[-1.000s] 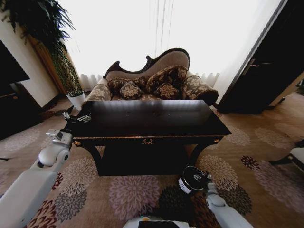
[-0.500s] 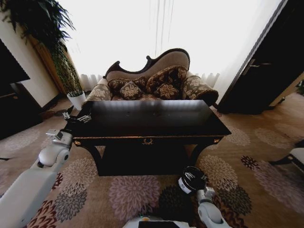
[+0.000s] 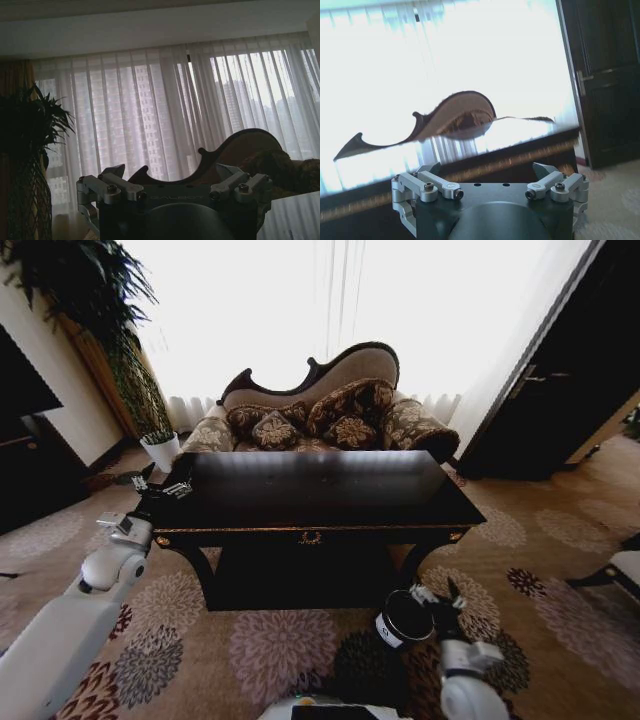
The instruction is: Move to the front of the table and place the trash on the table into the trash bin.
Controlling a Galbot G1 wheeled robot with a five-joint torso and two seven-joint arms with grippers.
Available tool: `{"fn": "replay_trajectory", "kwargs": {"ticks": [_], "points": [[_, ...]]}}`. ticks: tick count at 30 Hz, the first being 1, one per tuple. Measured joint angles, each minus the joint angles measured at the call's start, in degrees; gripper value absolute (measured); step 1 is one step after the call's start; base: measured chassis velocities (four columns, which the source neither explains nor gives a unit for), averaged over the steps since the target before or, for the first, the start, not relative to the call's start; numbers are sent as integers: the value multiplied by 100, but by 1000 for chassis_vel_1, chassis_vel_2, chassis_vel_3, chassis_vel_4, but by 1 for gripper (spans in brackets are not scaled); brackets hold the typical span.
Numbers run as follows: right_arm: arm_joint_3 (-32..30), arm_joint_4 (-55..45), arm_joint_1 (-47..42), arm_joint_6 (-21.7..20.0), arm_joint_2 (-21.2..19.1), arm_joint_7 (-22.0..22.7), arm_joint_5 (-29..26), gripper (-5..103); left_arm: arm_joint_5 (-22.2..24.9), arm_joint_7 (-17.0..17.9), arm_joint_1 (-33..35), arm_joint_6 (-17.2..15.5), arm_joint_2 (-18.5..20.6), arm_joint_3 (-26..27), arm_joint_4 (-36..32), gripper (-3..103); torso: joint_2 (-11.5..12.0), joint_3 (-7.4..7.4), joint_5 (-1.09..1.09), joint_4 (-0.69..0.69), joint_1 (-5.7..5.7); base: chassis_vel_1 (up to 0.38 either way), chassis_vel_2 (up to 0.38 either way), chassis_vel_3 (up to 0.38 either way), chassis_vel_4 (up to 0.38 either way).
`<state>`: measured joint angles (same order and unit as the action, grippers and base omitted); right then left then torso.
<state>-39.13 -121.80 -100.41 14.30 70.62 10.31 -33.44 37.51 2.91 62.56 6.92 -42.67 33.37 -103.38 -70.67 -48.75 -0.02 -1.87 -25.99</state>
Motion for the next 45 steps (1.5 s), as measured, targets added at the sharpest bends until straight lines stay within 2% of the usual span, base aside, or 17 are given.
{"fn": "replay_trajectory", "kwargs": {"ticks": [3,4,7,8,12,14,16,17,22,33,36,42,45], "points": [[-163,-313,165,-176,-343,84,-201,100,1,0,0,0,0,0,0,100,0,0,0,1,0,0,0,0,0],[-163,-313,165,-176,-343,84,-201,100,1,0,0,0,0,0,0,100,0,0,0,1,0,0,0,0,0],[-176,-500,331,-371,-850,190,-384,100,0,0,0,0,0,0,0,100,1,-1,3,1,-1,0,0,0,0],[-176,-500,331,-371,-850,190,-384,100,0,0,0,0,0,0,0,100,1,-1,3,1,-1,0,0,0,0],[-168,-618,659,-689,-1641,392,-788,100,0,-1,0,0,0,0,0,100,2,-1,2,1,-1,0,0,0,0],[-157,-612,756,-753,-1777,447,-933,100,0,-1,0,0,0,0,0,100,2,-1,1,1,-1,0,0,0,0],[-84,-458,1070,-930,-2176,585,-1259,100,0,-1,0,1,0,0,0,100,2,-1,1,1,-1,0,0,0,0],[-84,-458,1070,-930,-2176,585,-1259,100,0,-1,0,1,0,0,0,100,2,-1,1,1,-1,0,0,0,0],[298,208,1677,-1054,-3074,800,-1651,100,0,-1,0,0,0,0,0,100,2,-2,2,2,-2,0,0,0,0],[774,840,2467,-1037,-3787,852,-1918,100,0,-1,0,0,0,0,1,100,2,-1,0,0,-2,0,0,0,0],[1244,1137,3128,-985,-4003,832,-1919,100,0,-1,0,0,0,0,0,100,2,-1,1,1,-2,0,0,0,0],[1924,1430,3991,-1000,-4104,829,-1915,100,0,-1,0,0,0,0,0,100,2,-1,0,2,-2,0,0,0,0],[2018,1443,4099,-1080,-4128,829,-1926,100,0,-1,0,0,0,0,0,100,2,-1,0,2,-2,0,0,0,0]]}}
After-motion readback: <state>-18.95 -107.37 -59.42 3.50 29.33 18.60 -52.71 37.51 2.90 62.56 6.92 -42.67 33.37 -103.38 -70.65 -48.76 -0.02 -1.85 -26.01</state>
